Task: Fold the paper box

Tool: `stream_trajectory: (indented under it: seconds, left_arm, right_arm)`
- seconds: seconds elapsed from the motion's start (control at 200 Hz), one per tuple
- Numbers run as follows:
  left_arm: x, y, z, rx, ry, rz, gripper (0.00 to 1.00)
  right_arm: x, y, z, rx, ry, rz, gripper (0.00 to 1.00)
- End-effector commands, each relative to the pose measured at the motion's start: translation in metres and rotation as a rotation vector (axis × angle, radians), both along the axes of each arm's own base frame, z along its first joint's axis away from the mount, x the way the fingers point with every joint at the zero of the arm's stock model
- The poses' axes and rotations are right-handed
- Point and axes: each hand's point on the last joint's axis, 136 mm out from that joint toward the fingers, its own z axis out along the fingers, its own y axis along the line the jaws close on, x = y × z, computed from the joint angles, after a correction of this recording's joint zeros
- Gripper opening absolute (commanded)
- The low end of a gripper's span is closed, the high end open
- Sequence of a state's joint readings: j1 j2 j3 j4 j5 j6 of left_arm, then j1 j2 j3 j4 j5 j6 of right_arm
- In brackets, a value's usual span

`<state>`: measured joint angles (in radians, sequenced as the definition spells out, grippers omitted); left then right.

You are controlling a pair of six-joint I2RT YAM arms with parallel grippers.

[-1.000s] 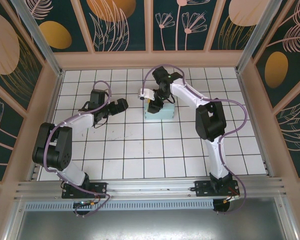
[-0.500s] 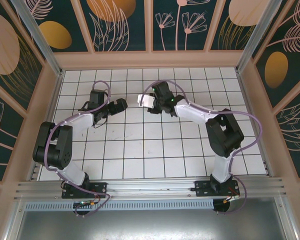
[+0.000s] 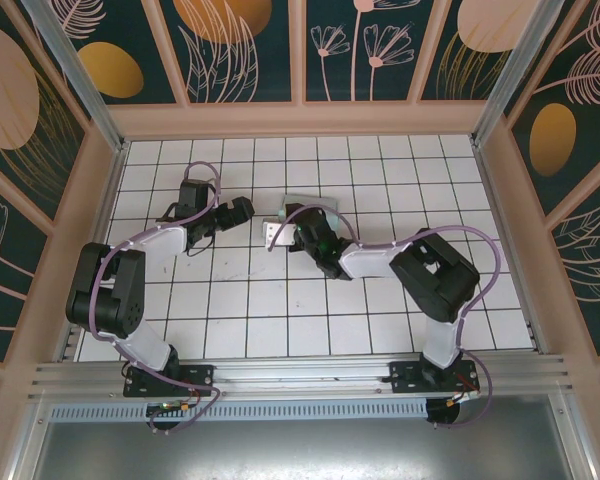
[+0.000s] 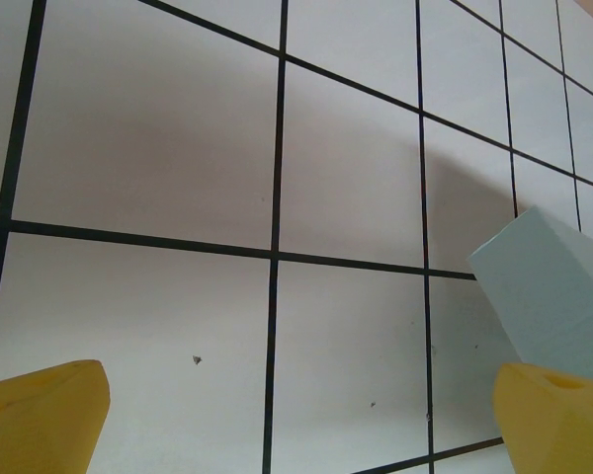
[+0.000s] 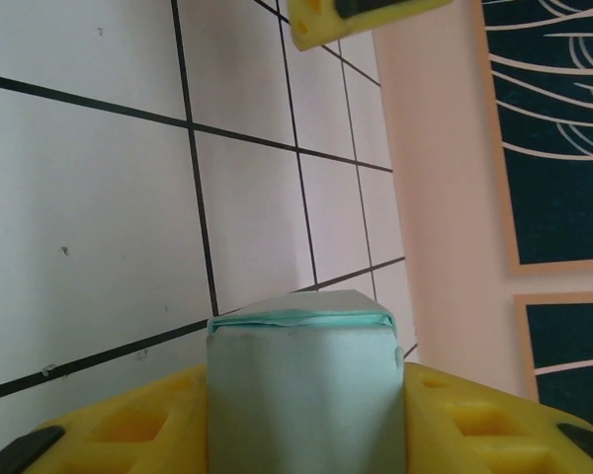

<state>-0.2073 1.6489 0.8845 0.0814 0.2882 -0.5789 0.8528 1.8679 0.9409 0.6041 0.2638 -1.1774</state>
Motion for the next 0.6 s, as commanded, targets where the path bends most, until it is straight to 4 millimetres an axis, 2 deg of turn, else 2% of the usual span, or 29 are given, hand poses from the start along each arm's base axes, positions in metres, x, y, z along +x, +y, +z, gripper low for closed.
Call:
stream_trajectory:
  seconds: [0.0, 0.17, 0.355, 0.435, 0.495, 0.595]
  left_arm:
    - [0.006, 0.001, 0.001, -0.004, -0.026, -0.006, 0.99]
    - [0.005, 0.000, 0.000, -0.007, -0.023, -0.010, 0.99]
    - [0.004, 0.001, -0.002, -0.003, -0.019, -0.009, 0.99]
    - [0.003, 0.001, -0.002, -0.003, -0.019, -0.009, 0.98]
    - [0.003, 0.001, -0.003, -0.003, -0.016, -0.009, 0.99]
    - [0.003, 0.001, -0.003, -0.003, -0.018, -0.011, 0.98]
  right_arm:
    - [0.000, 0.006, 0.010, 0.048, -0.140, -0.027, 0.45]
    - [-0.009, 0.005, -0.010, 0.048, -0.166, -0.029, 0.46]
    - [-0.017, 0.003, -0.040, 0.020, -0.124, -0.026, 0.46]
    - [-0.018, 0.003, -0.046, 0.018, -0.116, -0.026, 0.47]
    - [-0.018, 0.003, -0.048, 0.018, -0.113, -0.028, 0.51]
    - [-0.017, 0.003, -0.047, 0.020, -0.109, -0.030, 0.63]
